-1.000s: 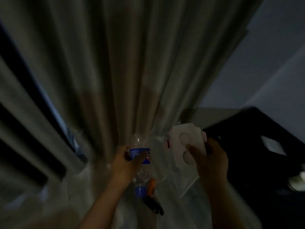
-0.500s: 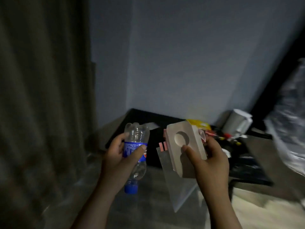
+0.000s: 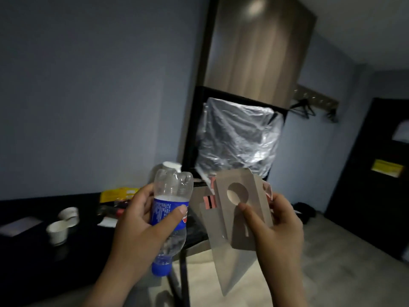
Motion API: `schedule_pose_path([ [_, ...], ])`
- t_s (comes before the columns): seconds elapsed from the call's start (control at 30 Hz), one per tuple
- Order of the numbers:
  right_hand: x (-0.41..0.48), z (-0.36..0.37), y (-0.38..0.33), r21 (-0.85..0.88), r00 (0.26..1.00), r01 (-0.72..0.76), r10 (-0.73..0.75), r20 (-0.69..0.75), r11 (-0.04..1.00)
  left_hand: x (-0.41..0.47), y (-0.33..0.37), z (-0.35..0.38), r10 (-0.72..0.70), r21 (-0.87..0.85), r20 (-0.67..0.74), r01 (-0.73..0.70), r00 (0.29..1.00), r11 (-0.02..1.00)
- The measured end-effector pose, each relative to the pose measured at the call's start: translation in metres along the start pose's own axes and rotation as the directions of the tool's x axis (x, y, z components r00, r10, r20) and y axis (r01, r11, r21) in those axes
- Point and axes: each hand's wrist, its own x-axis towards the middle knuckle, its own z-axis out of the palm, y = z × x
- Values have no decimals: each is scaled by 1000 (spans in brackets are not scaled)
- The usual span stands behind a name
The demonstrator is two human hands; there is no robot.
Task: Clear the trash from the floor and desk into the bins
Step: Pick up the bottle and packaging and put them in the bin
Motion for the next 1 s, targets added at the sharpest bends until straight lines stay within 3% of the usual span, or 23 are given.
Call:
schedule_pose_path([
  [0.4,94,-139,72,-276,969,4,-72,-238,961,64,-57,186,-15,-165,264,60,964,984],
  [0.6,130,-150,117,-376,942,-56,-75,-326,925,118,-95,238,6,-240,400,98,917,966],
  [1.0,220,-127,197,-393,872,-197,-22,-488,898,249,-172,324,9,-230,571,149,821,962],
])
